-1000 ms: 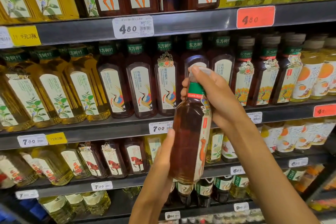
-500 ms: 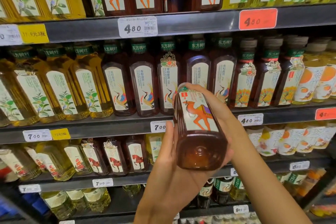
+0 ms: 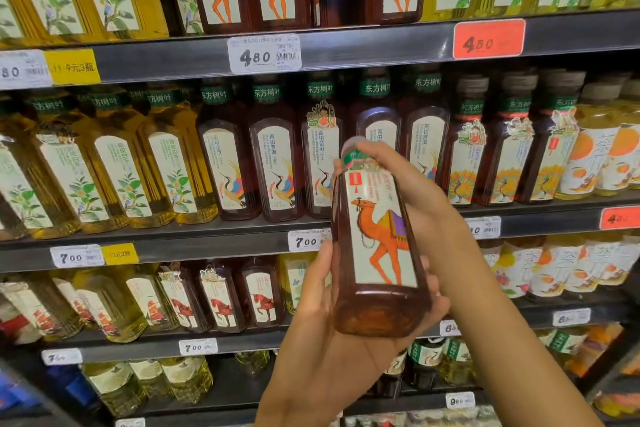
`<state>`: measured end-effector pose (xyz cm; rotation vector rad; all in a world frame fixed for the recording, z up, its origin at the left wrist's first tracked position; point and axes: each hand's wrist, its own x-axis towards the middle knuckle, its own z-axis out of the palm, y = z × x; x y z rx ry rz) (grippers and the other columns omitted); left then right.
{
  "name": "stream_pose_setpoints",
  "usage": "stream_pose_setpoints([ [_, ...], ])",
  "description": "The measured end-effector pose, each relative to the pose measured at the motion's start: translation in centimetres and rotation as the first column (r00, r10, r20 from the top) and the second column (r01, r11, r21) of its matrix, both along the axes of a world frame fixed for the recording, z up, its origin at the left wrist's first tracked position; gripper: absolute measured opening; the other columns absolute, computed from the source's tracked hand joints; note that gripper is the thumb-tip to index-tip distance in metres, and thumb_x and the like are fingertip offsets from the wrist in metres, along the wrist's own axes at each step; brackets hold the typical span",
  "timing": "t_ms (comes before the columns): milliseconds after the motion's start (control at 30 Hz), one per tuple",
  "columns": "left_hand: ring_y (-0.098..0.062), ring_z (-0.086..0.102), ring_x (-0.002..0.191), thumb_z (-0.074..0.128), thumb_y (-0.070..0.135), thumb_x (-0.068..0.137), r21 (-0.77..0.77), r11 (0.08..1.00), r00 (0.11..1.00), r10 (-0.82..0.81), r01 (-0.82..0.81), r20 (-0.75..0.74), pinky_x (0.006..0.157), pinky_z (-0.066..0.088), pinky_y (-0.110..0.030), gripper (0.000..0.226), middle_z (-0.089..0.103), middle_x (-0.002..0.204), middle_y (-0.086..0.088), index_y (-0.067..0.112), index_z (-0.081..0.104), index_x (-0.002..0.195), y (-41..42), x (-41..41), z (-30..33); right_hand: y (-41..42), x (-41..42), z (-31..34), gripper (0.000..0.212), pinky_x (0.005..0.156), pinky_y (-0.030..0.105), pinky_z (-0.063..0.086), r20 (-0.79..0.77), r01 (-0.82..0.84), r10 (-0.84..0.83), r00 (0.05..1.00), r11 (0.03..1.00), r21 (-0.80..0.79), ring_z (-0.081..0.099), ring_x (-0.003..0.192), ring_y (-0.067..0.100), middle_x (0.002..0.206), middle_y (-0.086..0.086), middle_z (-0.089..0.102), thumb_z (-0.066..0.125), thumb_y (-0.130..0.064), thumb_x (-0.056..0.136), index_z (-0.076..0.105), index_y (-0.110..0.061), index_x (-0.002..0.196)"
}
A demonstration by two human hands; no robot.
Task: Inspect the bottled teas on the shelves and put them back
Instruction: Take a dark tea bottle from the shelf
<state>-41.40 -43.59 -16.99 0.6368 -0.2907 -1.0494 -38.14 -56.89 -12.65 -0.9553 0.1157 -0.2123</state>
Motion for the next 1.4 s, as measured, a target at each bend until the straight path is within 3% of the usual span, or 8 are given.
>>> stream_pose_setpoints([
  [67,-0.026,0.071,0.079,0.084,0.050,0.056,-0.084,0.994,0.994,-0.065,0.073,0.093,0.081,0.057,-0.035,0.065,0.072,0.091,-0.017,-0.001,0.074,0.096,1.0,0.7,-1.4,-0.1,-0.1,1.2,0.007,0.073,0.030,0.048,0.098,0.065,-0.060,0.993,0.997,-0.047,0.057,0.073,0.016,0.087,0.008,0.056,0.050,-0.018,0.095,0.052,-0.013,0.091],
  [200,-0.026,0.059,0.119,0.059,0.059,0.077,0.102,0.990,0.954,0.060,-0.094,0.292,0.099,0.049,-0.040,0.065,0.064,0.127,-0.008,0.022,0.056,0.131,2.3,2.8,-3.7,-0.6,-0.7,2.4,0.006,0.076,0.036,0.054,0.316,0.212,-0.123,0.941,0.940,-0.267,0.066,0.074,0.017,0.091,0.007,0.062,0.054,-0.017,0.095,0.058,-0.014,0.098],
  [267,-0.019,0.064,0.112,0.068,0.065,0.059,0.165,0.975,0.900,0.068,-0.152,0.431,0.091,0.055,-0.033,0.080,0.069,0.119,-0.002,0.026,0.054,0.127,2.5,3.0,-3.5,-0.3,-1.0,2.7,0.010,0.073,0.033,0.056,0.362,0.233,-0.108,0.926,0.917,-0.324,0.069,0.076,0.016,0.093,0.007,0.065,0.054,-0.017,0.095,0.058,-0.013,0.103],
  [367,-0.008,0.071,0.091,0.075,0.066,0.055,0.175,0.958,0.793,0.076,-0.225,0.604,0.072,0.058,-0.023,0.054,0.074,0.102,0.007,0.042,0.067,0.102,2.5,3.1,-3.4,0.3,-1.3,2.6,0.031,0.068,0.026,0.056,0.359,0.237,-0.077,0.930,0.873,-0.427,0.071,0.084,0.014,0.101,0.007,0.072,0.056,-0.024,0.092,0.054,-0.008,0.118],
  [533,-0.009,0.068,0.102,0.082,0.045,0.062,0.053,0.940,0.705,0.215,-0.337,0.675,0.079,0.056,-0.021,0.042,0.072,0.110,0.009,0.050,0.065,0.100,1.9,3.6,-4.4,0.3,-2.1,1.9,0.049,0.083,0.033,0.056,0.271,0.155,0.027,0.962,0.765,-0.625,0.069,0.102,0.020,0.113,0.006,0.071,0.059,-0.035,0.084,0.050,-0.015,0.128],
  [900,0.001,0.062,0.106,0.082,0.013,0.067,-0.075,0.894,0.379,0.261,-0.441,0.888,0.081,0.048,-0.008,0.068,0.067,0.112,0.020,0.056,0.056,0.112,1.0,6.4,-4.1,0.4,-5.2,-0.1,0.061,0.092,0.032,0.049,0.484,0.154,0.206,0.851,0.782,-0.604,0.062,0.110,0.022,0.114,0.003,0.068,0.070,0.000,0.069,0.052,-0.013,0.126],
  [1133,-0.004,0.064,0.106,0.085,0.024,0.060,-0.053,0.902,0.354,0.222,-0.429,0.908,0.081,0.049,-0.010,0.065,0.068,0.112,0.015,0.051,0.059,0.113,1.6,6.7,-4.0,0.7,-5.6,-0.5,0.061,0.089,0.029,0.051,0.544,0.224,0.153,0.825,0.795,-0.563,0.065,0.107,0.021,0.111,0.003,0.070,0.073,0.000,0.066,0.059,-0.020,0.122],
  [1400,-0.007,0.066,0.104,0.082,0.039,0.057,0.016,0.932,0.453,0.161,-0.362,0.877,0.087,0.052,-0.022,0.051,0.072,0.109,0.012,0.047,0.066,0.104,2.1,5.8,-4.5,0.4,-4.1,0.3,0.064,0.088,0.033,0.051,0.428,0.112,0.181,0.885,0.811,-0.574,0.064,0.109,0.024,0.118,0.006,0.066,0.064,-0.048,0.081,0.045,-0.016,0.133],
])
